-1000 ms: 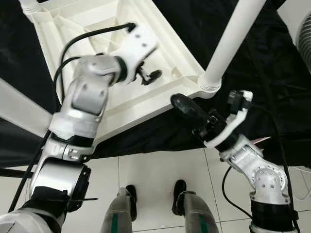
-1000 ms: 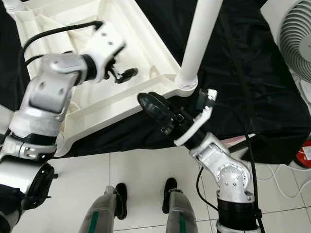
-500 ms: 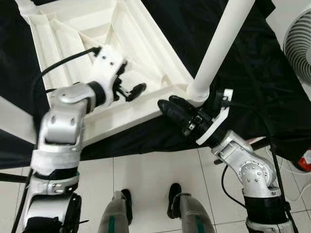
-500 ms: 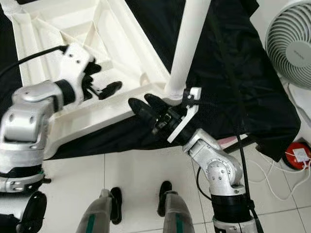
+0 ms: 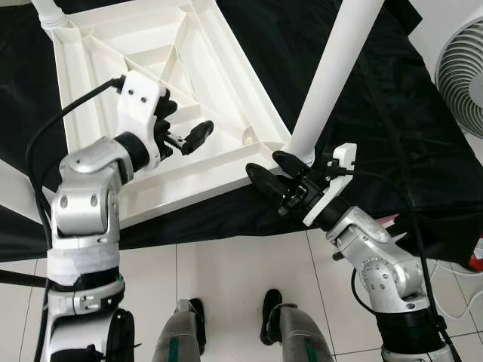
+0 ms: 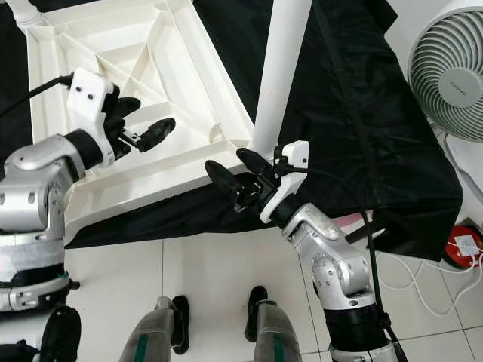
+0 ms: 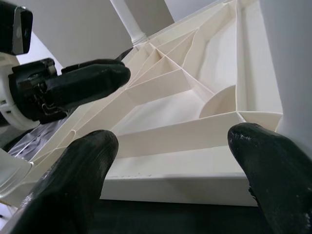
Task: Building children table
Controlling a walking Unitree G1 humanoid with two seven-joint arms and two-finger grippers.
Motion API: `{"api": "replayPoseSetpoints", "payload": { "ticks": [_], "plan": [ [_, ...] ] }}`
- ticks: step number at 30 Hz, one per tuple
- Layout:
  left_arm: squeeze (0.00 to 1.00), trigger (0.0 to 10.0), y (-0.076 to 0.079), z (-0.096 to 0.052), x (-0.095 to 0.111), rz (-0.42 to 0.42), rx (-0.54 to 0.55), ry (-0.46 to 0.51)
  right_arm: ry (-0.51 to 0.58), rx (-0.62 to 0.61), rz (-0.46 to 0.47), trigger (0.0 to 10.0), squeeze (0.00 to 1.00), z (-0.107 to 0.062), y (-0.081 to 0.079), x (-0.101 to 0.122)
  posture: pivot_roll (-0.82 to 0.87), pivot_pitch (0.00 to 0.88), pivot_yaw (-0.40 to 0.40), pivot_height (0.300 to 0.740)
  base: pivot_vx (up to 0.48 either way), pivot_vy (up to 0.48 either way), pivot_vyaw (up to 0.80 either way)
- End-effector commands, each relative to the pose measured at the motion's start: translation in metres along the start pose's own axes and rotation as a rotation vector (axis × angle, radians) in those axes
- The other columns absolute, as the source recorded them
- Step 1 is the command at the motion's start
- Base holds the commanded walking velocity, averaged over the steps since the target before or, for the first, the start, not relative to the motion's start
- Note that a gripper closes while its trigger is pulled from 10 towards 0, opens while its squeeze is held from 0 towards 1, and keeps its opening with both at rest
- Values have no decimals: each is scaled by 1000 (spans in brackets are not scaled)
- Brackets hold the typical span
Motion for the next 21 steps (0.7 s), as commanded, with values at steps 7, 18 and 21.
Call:
{"api": "replayPoseSetpoints", "payload": {
  "ticks": [7, 18, 21],
  "plan": [
    [0, 10000, -30, -8, 0, -11, 293, 38, -24, -14, -18, 10000, 0, -1, 2, -9, -37, 188, 0, 740, 0, 0, 0],
    [0, 10000, -34, -4, 6, -26, 301, 53, -13, -17, -36, 10000, 0, 4, 1, -11, -22, 168, 6, 740, 0, 0, 0],
    [0, 10000, -35, -3, 4, -43, 305, 41, -10, -21, -37, 10000, 0, 4, 0, -12, -22, 158, 10, 740, 0, 0, 0]
  ]
}}
Point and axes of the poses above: a point about 5 cm out from each wrist's last joint towards the gripper, its own z axis pointing out of the wrist towards the gripper, its own x axis along the axis of the wrist's last joint, y = z × x, the point moved 5 cm from there along z, pointing out of the wrist towards the gripper, and after that the axes turned 5 degrees about -z, right-handed, at the moved point
